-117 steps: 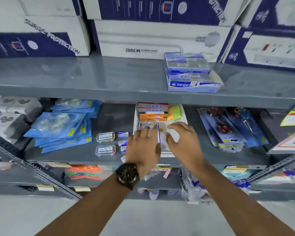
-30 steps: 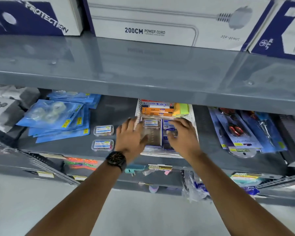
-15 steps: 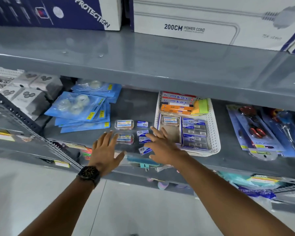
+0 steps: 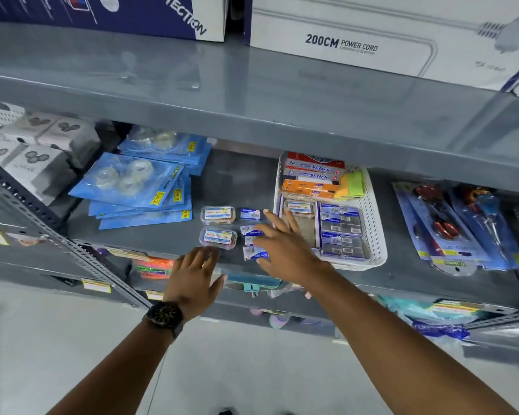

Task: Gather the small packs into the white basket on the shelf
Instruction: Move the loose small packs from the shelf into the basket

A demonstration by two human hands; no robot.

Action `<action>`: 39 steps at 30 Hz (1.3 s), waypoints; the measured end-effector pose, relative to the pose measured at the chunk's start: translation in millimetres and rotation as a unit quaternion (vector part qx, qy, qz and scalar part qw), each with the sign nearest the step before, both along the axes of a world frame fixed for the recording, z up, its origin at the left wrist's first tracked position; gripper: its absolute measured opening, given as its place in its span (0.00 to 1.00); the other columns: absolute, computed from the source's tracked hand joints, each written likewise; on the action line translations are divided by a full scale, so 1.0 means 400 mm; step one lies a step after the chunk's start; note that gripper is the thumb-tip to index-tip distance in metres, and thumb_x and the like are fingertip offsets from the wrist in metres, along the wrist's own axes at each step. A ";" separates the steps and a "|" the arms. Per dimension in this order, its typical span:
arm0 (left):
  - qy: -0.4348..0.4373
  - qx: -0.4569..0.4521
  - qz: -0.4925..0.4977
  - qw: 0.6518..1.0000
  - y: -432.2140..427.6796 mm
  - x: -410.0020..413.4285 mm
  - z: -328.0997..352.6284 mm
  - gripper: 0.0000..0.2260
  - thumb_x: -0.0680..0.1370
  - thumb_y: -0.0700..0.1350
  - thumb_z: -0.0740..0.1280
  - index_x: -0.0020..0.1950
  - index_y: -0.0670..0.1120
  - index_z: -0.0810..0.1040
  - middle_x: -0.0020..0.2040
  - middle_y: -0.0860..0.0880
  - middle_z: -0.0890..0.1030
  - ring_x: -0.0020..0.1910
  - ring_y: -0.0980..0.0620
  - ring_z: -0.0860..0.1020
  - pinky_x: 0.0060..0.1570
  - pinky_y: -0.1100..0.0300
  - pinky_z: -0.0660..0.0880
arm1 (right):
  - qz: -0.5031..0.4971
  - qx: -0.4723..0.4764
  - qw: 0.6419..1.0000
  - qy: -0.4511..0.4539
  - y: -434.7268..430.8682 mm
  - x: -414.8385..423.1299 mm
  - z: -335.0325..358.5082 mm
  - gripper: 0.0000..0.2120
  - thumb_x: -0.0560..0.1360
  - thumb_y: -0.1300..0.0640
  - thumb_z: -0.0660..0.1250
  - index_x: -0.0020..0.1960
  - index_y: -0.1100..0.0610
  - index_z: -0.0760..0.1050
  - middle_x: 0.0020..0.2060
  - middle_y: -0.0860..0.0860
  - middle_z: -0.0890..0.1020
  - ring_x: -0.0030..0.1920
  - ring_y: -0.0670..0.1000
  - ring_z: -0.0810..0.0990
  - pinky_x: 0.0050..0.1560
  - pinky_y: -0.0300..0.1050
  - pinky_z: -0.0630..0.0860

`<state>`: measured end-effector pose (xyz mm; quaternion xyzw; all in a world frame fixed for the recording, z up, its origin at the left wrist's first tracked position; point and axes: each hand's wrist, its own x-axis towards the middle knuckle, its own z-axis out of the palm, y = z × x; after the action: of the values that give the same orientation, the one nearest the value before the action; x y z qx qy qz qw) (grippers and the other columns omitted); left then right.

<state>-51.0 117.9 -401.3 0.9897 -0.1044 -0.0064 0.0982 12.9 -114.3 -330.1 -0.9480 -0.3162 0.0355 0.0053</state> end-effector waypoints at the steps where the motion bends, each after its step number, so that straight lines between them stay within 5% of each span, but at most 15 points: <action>1: 0.010 0.003 0.000 1.000 -0.002 0.006 -0.003 0.29 0.78 0.61 0.55 0.74 0.47 0.68 0.73 0.45 0.71 0.71 0.41 0.67 0.67 0.43 0.67 | -0.011 0.025 1.000 -0.013 -0.012 -0.006 0.014 0.18 0.74 0.47 0.66 0.62 0.49 0.77 0.72 0.49 0.70 0.79 0.55 0.51 0.76 0.64 0.38; 5: 0.056 0.010 -0.003 0.998 -0.009 0.034 -0.020 0.31 0.80 0.62 0.56 0.80 0.49 0.56 0.80 0.47 0.57 0.78 0.42 0.55 0.74 0.43 0.57 | -0.066 0.091 0.990 -0.086 -0.102 -0.011 0.058 0.17 0.72 0.46 0.69 0.59 0.50 0.78 0.61 0.46 0.80 0.72 0.55 0.66 0.74 0.62 0.53; 9: 0.056 0.030 -0.010 0.998 -0.017 0.062 -0.030 0.33 0.79 0.65 0.53 0.80 0.49 0.55 0.81 0.47 0.54 0.78 0.42 0.53 0.75 0.43 0.54 | -0.155 0.097 0.978 -0.103 -0.259 0.016 0.063 0.19 0.69 0.48 0.73 0.58 0.52 0.80 0.56 0.50 0.84 0.64 0.57 0.75 0.67 0.59 0.67; 14: 0.080 0.041 0.006 0.996 -0.015 0.087 -0.056 0.38 0.74 0.71 0.38 0.80 0.54 0.49 0.81 0.47 0.46 0.79 0.41 0.46 0.76 0.39 0.46 | -0.209 0.026 0.977 -0.023 -0.402 0.066 0.020 0.20 0.69 0.48 0.74 0.59 0.52 0.80 0.62 0.51 0.80 0.68 0.56 0.70 0.66 0.50 0.62; 22: 0.065 0.058 0.014 0.996 -0.002 0.088 -0.082 0.35 0.76 0.71 0.40 0.80 0.57 0.48 0.81 0.48 0.49 0.79 0.42 0.48 0.76 0.39 0.46 | -0.190 -0.073 0.978 0.039 -0.408 0.110 -0.044 0.19 0.70 0.44 0.72 0.61 0.46 0.79 0.63 0.46 0.77 0.71 0.54 0.66 0.71 0.57 0.58; 30: 0.050 0.049 0.020 0.997 -0.003 0.084 -0.093 0.33 0.78 0.70 0.44 0.80 0.57 0.51 0.81 0.48 0.52 0.79 0.42 0.51 0.76 0.38 0.49 | -0.205 0.098 0.970 -0.088 -0.370 0.079 -0.070 0.16 0.71 0.50 0.73 0.58 0.51 0.81 0.58 0.51 0.82 0.62 0.58 0.75 0.62 0.56 0.67; 35: 0.060 0.042 0.024 0.997 -0.007 0.084 -0.090 0.34 0.76 0.71 0.40 0.80 0.58 0.48 0.81 0.49 0.49 0.80 0.43 0.47 0.77 0.41 0.44 | -0.124 0.243 0.956 -0.107 -0.241 0.059 -0.034 0.14 0.73 0.47 0.70 0.56 0.51 0.82 0.54 0.47 0.82 0.57 0.52 0.77 0.61 0.51 0.72; 39: 0.061 0.041 0.023 0.997 -0.005 0.085 -0.089 0.35 0.75 0.72 0.39 0.80 0.59 0.46 0.81 0.49 0.47 0.80 0.43 0.46 0.76 0.41 0.45 | -0.047 0.191 0.979 -0.054 -0.077 0.058 -0.011 0.15 0.73 0.46 0.69 0.56 0.51 0.83 0.60 0.48 0.80 0.67 0.53 0.72 0.68 0.54 0.65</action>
<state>-17.0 116.1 -436.8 0.9927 -0.0751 -0.0693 0.0637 36.3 -145.1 -334.5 -0.9439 -0.2717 -0.0769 0.1711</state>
